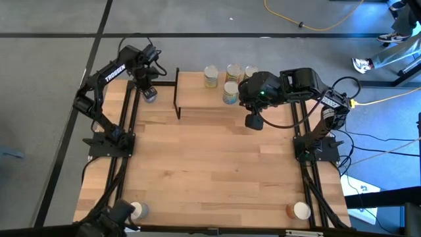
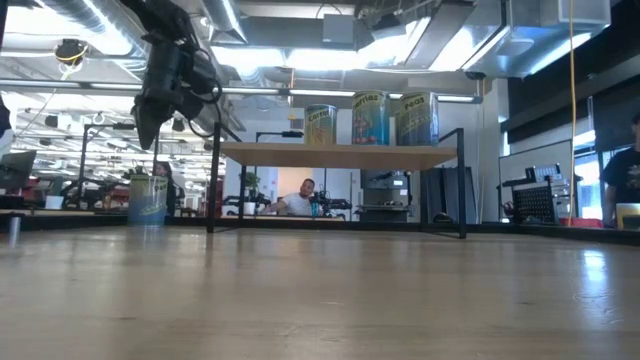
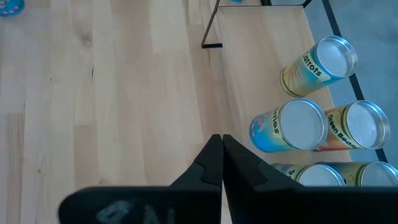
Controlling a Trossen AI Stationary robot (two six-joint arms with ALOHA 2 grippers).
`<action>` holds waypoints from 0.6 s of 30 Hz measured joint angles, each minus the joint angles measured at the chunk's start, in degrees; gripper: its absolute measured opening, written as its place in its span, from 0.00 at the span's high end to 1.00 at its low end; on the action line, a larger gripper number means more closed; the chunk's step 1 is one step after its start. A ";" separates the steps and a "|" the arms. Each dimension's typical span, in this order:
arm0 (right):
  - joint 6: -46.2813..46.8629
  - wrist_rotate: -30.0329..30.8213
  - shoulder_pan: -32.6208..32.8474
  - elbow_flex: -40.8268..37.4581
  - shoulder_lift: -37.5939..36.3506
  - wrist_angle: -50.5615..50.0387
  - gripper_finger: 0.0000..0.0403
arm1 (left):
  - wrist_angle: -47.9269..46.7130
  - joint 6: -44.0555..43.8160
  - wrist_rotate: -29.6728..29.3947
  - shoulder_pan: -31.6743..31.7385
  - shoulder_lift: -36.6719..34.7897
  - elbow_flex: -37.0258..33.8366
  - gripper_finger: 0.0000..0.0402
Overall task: Pick and place cans onto a shelf
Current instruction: Put the canned peas on the shelf
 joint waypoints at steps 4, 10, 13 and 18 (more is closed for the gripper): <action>0.00 0.00 0.00 0.00 0.00 0.00 0.99 | 0.05 0.96 -1.82 0.00 0.00 0.00 0.98; 0.00 0.02 0.00 0.00 0.00 0.00 0.99 | 0.40 1.02 -1.77 -0.02 0.00 0.02 0.91; 0.10 0.02 0.00 0.00 0.00 0.00 0.99 | 0.90 1.07 -1.18 0.00 0.00 0.02 0.87; 0.25 0.02 0.00 0.00 0.00 -0.01 0.99 | 3.23 3.87 -1.18 -0.01 0.00 -1.29 0.84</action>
